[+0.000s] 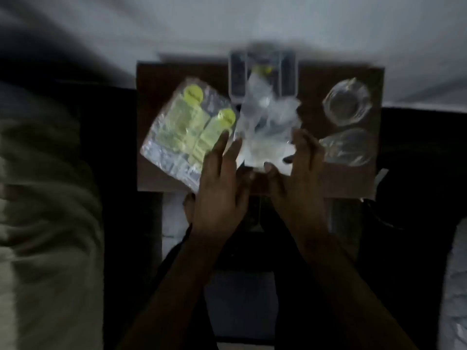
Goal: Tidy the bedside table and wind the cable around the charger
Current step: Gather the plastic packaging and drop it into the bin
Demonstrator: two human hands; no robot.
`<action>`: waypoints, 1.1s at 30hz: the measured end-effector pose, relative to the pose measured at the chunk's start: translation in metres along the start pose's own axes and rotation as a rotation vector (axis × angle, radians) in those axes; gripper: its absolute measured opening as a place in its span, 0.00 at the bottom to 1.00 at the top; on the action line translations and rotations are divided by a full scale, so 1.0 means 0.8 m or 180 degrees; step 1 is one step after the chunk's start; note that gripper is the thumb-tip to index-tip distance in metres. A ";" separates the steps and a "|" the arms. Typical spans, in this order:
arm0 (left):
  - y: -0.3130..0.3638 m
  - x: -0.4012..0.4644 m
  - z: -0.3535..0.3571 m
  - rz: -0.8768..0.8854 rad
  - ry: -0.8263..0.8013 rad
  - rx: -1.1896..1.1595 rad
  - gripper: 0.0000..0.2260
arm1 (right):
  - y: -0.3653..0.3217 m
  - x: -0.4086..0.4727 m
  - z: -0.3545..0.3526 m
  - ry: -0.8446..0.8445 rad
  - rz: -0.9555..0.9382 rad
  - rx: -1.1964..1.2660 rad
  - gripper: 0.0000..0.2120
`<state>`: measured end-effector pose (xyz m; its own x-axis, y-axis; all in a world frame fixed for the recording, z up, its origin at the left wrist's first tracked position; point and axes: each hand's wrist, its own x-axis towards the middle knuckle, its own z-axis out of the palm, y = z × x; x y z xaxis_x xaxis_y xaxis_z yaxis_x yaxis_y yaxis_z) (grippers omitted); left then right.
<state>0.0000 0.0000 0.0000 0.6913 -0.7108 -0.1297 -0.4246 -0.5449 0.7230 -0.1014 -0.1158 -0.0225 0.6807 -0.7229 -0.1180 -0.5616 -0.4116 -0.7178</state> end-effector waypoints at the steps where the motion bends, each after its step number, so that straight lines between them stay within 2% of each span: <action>1: -0.014 0.000 0.017 0.0005 0.0069 -0.0161 0.25 | 0.014 -0.005 0.018 0.0198 0.0069 0.0073 0.32; 3: -0.032 0.000 0.044 0.0019 0.0224 -0.0480 0.25 | 0.036 -0.014 0.046 0.0503 0.0255 0.0134 0.35; 5: -0.049 -0.006 0.068 0.0068 0.0268 -0.0628 0.25 | 0.056 -0.026 0.066 0.0563 0.0286 0.0207 0.36; 8: -0.064 -0.002 0.086 0.0273 0.0333 -0.0661 0.26 | 0.074 -0.019 0.077 0.0569 -0.0047 0.0147 0.37; 13: -0.077 0.021 0.099 0.0494 0.0418 -0.0872 0.31 | 0.083 0.015 0.073 0.0631 -0.0091 0.0365 0.38; 17: -0.084 0.025 0.106 0.0739 0.0340 -0.0938 0.33 | 0.085 0.016 0.079 0.0425 -0.0096 -0.0022 0.41; 21: -0.092 0.017 0.111 0.0748 0.0253 -0.1263 0.36 | 0.084 0.010 0.081 0.0478 -0.0446 -0.0166 0.38; 26: -0.078 -0.014 0.103 0.1036 0.0227 -0.1015 0.40 | 0.063 -0.018 0.081 0.0508 -0.0937 -0.0478 0.33; 30: -0.066 -0.035 0.101 0.0906 0.0008 -0.1068 0.37 | 0.059 -0.041 0.081 0.0276 -0.0873 -0.0578 0.33; 33: -0.064 -0.038 0.103 0.0744 -0.0109 -0.1349 0.35 | 0.058 -0.041 0.081 0.0399 -0.0685 -0.0488 0.31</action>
<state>-0.0475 0.0125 -0.0890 0.5832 -0.8107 0.0520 -0.2858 -0.1448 0.9473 -0.1192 -0.0748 -0.0965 0.7339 -0.6689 0.1185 -0.4815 -0.6352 -0.6038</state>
